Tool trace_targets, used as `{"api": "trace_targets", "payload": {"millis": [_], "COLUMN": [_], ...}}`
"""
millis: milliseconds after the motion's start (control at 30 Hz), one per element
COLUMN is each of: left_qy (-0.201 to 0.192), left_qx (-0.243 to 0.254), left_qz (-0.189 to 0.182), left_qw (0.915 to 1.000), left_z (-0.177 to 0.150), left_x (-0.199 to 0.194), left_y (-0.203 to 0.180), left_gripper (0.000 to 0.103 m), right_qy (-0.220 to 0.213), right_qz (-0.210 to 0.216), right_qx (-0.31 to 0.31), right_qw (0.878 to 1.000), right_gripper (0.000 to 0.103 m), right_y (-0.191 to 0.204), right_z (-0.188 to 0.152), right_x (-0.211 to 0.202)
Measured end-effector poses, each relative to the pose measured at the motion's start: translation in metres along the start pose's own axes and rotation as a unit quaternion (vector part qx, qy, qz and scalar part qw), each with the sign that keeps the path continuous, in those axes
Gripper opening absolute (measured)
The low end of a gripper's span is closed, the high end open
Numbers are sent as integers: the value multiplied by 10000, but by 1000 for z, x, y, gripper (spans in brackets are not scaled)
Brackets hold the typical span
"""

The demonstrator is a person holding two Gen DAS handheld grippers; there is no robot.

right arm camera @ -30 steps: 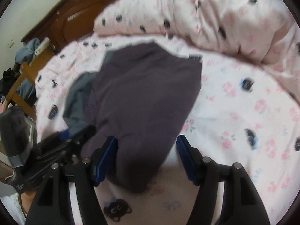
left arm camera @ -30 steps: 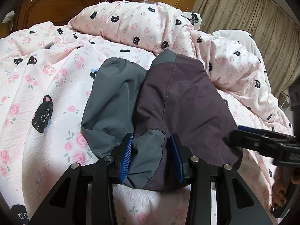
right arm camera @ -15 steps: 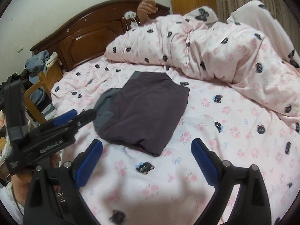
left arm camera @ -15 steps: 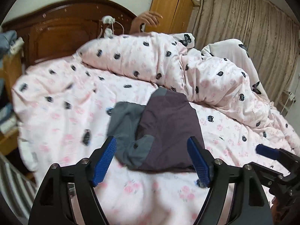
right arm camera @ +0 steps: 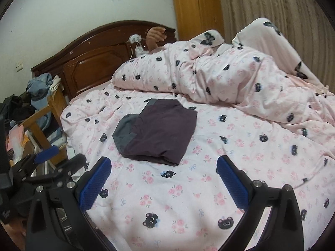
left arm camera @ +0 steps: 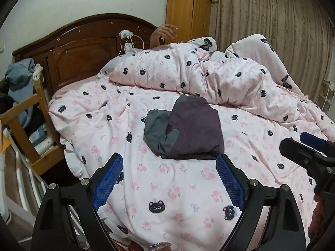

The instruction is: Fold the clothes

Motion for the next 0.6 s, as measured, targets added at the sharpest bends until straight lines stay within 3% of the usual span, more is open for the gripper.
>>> {"api": "trace_targets", "payload": {"millis": [100,600], "left_qy": [-65,-187], "left_qx": [110,165], "left_qz": [23,131], "left_qw": [9999,9996], "left_z": [0,4], "left_x": [-11,-28], "left_y": [-6,-7], "left_gripper": [102,102], "right_qy": [-54,-130], "right_qz": [-9,-44], "right_qx": [30,36], "right_qw": [10000,9999], "right_gripper": [102,102], "right_y": [2,5], "right_z": [-2,-4], "right_x": [-10,-32]}}
Point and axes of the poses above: each gripper's, at about its wrist camera, not at the fingertips, and x roughly the way its jaws point, y to its left, z to its top, the point moved 3 cm from there along x, roughly the way its jaws point
